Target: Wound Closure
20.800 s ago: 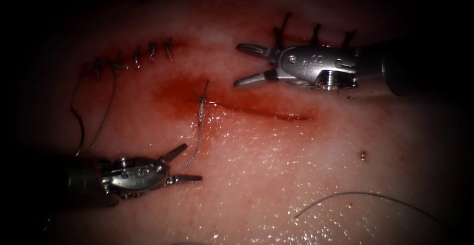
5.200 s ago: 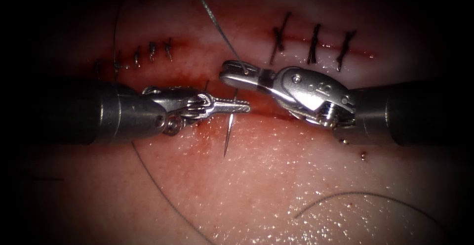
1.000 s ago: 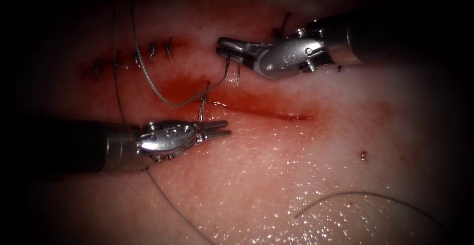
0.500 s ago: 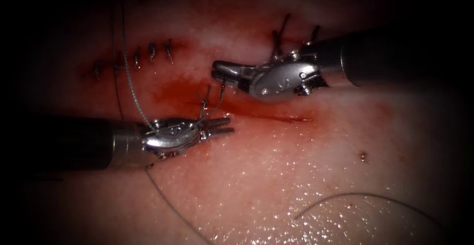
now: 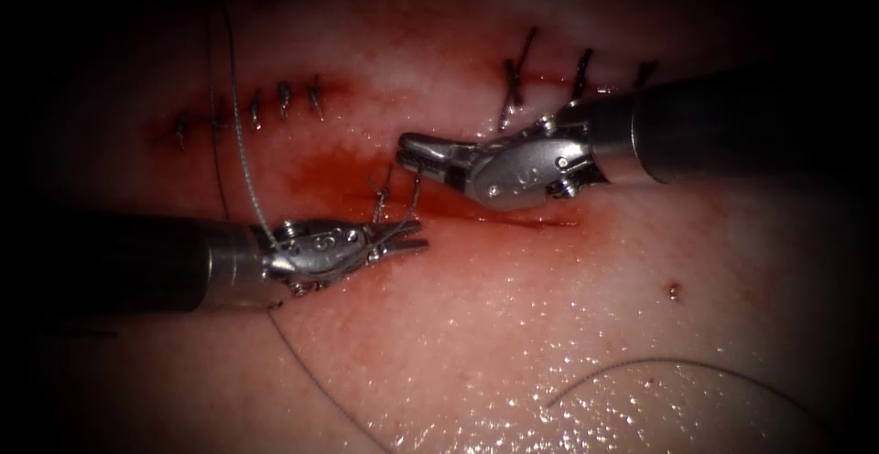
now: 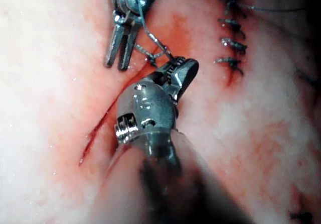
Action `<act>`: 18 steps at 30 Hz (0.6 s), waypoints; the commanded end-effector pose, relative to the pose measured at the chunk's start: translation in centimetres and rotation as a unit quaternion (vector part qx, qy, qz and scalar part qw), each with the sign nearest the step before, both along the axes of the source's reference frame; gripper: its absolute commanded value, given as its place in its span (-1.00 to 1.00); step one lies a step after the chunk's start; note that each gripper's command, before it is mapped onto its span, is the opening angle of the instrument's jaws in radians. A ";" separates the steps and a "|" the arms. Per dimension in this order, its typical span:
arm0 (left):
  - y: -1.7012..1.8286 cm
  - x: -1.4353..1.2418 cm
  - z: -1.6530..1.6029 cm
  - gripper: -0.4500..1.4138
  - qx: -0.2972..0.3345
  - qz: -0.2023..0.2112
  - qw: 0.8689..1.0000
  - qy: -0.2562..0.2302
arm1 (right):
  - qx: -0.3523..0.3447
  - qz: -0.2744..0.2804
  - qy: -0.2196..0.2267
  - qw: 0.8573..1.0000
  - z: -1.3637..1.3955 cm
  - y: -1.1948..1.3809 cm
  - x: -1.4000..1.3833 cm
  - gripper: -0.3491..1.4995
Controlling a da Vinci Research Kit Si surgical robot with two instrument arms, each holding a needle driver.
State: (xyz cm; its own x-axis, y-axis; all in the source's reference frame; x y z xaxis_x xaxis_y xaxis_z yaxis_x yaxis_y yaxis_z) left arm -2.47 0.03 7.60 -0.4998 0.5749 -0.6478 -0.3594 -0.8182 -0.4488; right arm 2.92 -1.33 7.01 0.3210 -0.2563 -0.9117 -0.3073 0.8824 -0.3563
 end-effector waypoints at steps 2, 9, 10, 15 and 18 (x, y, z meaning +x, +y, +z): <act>-0.12 -0.10 0.10 -0.33 0.001 0.003 1.000 0.009 | 0.010 0.002 0.003 1.000 0.05 -0.02 0.07 -1.00; -0.37 -0.18 0.31 -0.37 0.028 0.058 0.996 0.059 | 0.046 0.023 0.016 0.999 0.01 0.12 0.05 -1.00; -0.44 -0.17 0.36 -0.31 0.034 0.073 0.994 0.078 | 0.048 0.025 0.018 0.998 0.01 0.14 0.05 -1.00; -0.52 -0.09 0.54 0.15 0.047 0.098 0.987 0.115 | 0.071 0.035 0.028 0.997 0.00 0.20 0.07 -1.00; -0.45 0.03 0.61 0.10 0.048 0.099 0.986 0.121 | 0.088 0.041 0.037 0.995 -0.03 0.27 0.09 -1.00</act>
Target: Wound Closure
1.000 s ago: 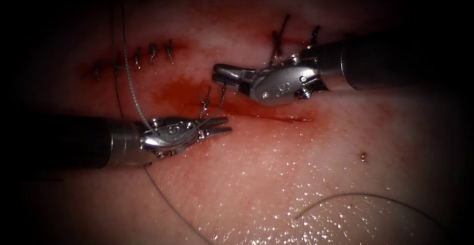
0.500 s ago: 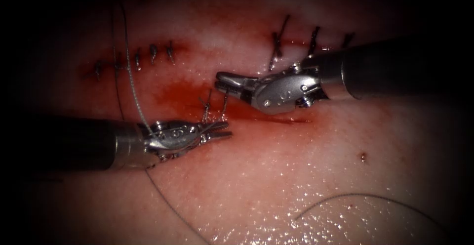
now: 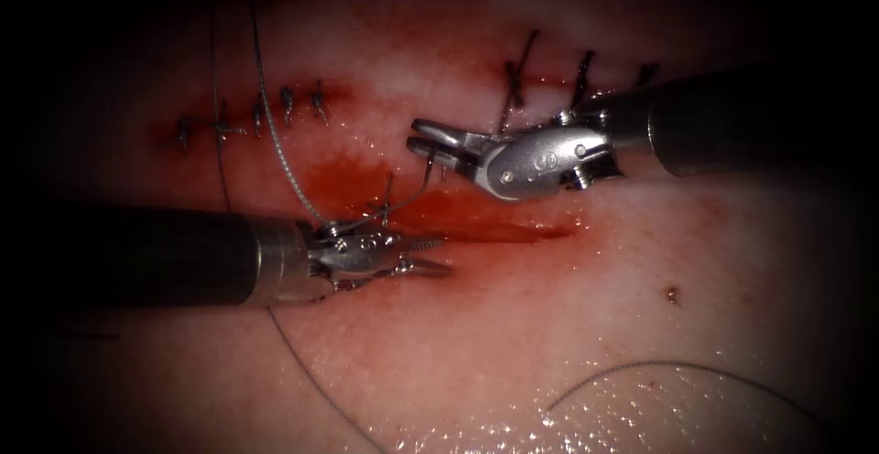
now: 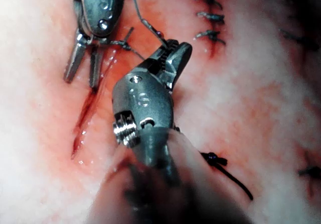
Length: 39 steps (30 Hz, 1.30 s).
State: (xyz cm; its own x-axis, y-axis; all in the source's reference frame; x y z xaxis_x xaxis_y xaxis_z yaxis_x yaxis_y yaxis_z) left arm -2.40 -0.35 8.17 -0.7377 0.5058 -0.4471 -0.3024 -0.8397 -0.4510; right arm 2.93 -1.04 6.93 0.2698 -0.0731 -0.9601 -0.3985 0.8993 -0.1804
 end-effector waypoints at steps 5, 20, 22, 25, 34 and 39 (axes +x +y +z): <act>-0.05 0.25 0.12 0.05 0.004 0.012 0.999 0.034 | 0.059 0.013 0.023 0.998 0.04 0.12 0.11 -1.00; -0.21 0.10 -0.10 -0.37 0.016 0.009 0.999 0.038 | 0.273 0.021 0.017 0.962 0.53 0.14 0.06 -1.00; -0.21 0.12 -0.15 -0.26 0.017 0.012 0.999 0.036 | 0.298 0.023 0.018 0.954 0.52 0.14 0.06 -1.00; -0.19 0.16 -0.17 -0.22 0.020 0.016 0.999 0.035 | 0.343 0.034 0.018 0.939 0.52 0.14 0.07 -1.00; -0.21 0.20 -0.08 -0.37 0.014 0.020 0.999 0.042 | 0.475 0.091 0.051 0.874 0.55 0.15 0.06 -1.00; -0.21 0.20 -0.08 -0.40 0.014 0.020 0.999 0.042 | 0.492 0.100 0.059 0.863 0.55 0.15 0.06 -1.00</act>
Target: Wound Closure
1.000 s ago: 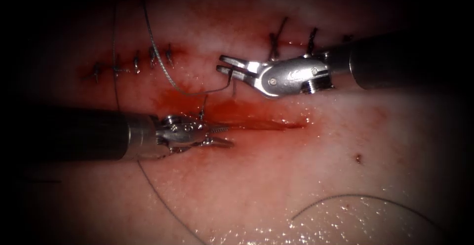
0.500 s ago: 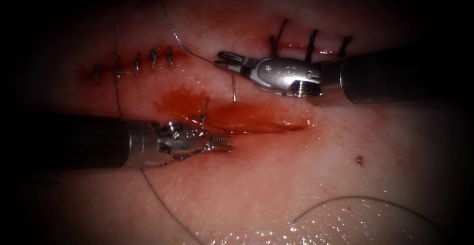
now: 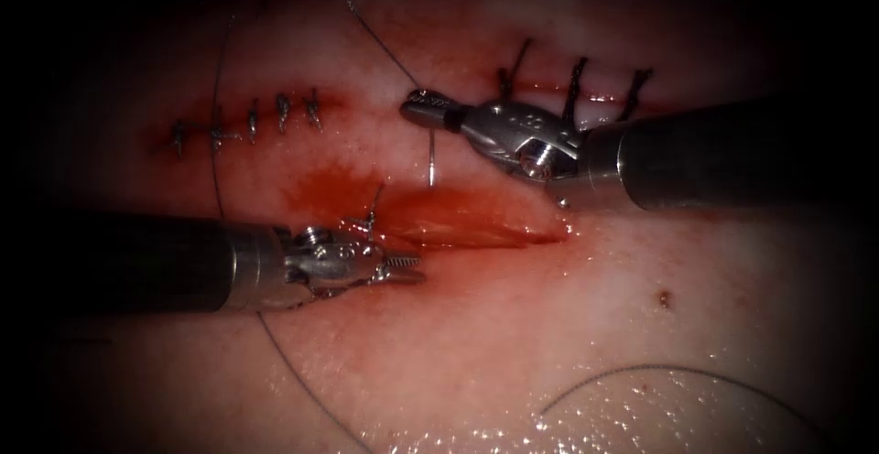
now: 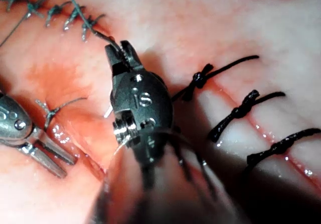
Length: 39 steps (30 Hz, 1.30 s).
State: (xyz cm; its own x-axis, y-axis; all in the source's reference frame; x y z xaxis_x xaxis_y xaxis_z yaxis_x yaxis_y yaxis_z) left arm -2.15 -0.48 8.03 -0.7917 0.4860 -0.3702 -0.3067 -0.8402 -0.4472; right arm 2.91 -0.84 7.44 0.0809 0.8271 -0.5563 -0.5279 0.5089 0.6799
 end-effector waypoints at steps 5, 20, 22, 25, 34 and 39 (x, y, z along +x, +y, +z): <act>-0.08 -0.05 0.05 -0.40 0.001 0.001 1.000 0.000 | 0.039 0.020 0.012 0.999 0.05 -0.06 0.08 -1.00; -0.06 0.02 0.05 -0.37 0.002 0.005 1.000 -0.003 | 0.108 -0.017 0.052 0.993 -0.04 -0.43 0.18 -1.00; -0.06 0.03 0.05 -0.39 0.000 0.008 1.000 -0.004 | 0.142 -0.010 0.062 0.988 -0.10 -0.50 0.21 -1.00; -0.06 0.04 0.05 -0.39 0.000 0.008 1.000 -0.004 | 0.160 -0.006 0.066 0.985 -0.13 -0.52 0.22 -1.00; -0.05 0.05 0.04 -0.40 0.001 0.009 1.000 -0.005 | 0.246 -0.007 0.064 0.967 -0.19 -0.64 0.28 -1.00; -0.05 0.05 0.04 -0.44 -0.001 0.012 1.000 -0.006 | 0.261 0.000 0.066 0.963 -0.24 -0.71 0.32 -1.00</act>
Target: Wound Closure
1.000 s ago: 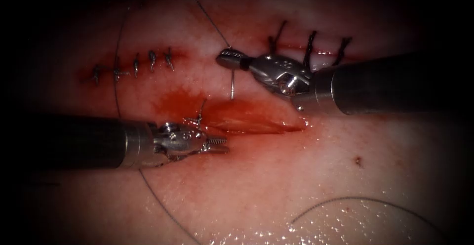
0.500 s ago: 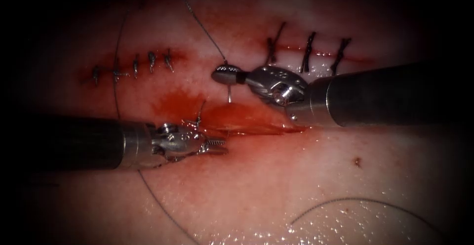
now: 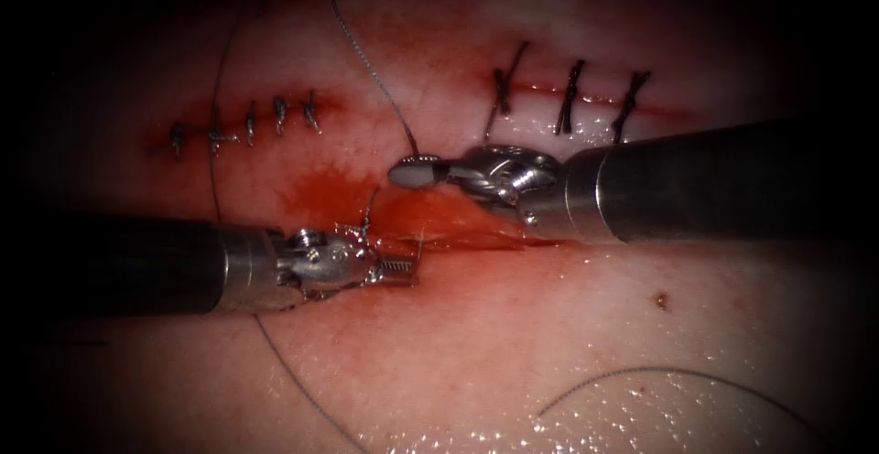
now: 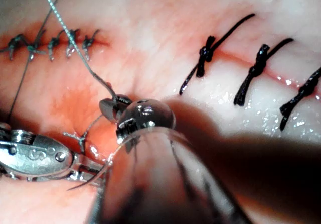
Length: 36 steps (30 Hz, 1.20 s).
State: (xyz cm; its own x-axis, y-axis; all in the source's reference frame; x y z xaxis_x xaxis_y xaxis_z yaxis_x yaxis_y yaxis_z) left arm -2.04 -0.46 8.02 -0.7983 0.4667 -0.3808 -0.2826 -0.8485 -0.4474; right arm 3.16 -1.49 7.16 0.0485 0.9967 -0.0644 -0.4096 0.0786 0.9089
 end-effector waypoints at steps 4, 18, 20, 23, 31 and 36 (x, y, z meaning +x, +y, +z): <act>-0.08 -0.06 0.05 -0.49 0.000 0.002 1.000 0.000 | -0.083 0.017 -0.030 0.996 0.09 0.06 0.07 -0.44; -0.10 -0.09 0.05 -0.58 -0.005 0.008 1.000 0.001 | -0.274 0.075 -0.114 0.952 0.31 0.70 -0.25 0.96; -0.09 -0.09 0.05 -0.58 -0.005 0.008 1.000 0.001 | -0.299 0.058 -0.121 0.945 0.26 0.72 -0.27 0.96; -0.09 -0.09 0.05 -0.58 -0.006 0.008 1.000 0.001 | -0.311 0.039 -0.110 0.943 0.19 0.72 -0.25 0.91; -0.10 -0.09 0.05 -0.62 -0.006 0.008 1.000 0.001 | -0.336 0.004 -0.090 0.938 0.11 0.70 -0.03 0.82; -0.10 -0.09 0.05 -0.64 -0.005 0.009 1.000 0.002 | -0.359 -0.001 -0.108 0.927 0.11 0.75 -0.07 0.47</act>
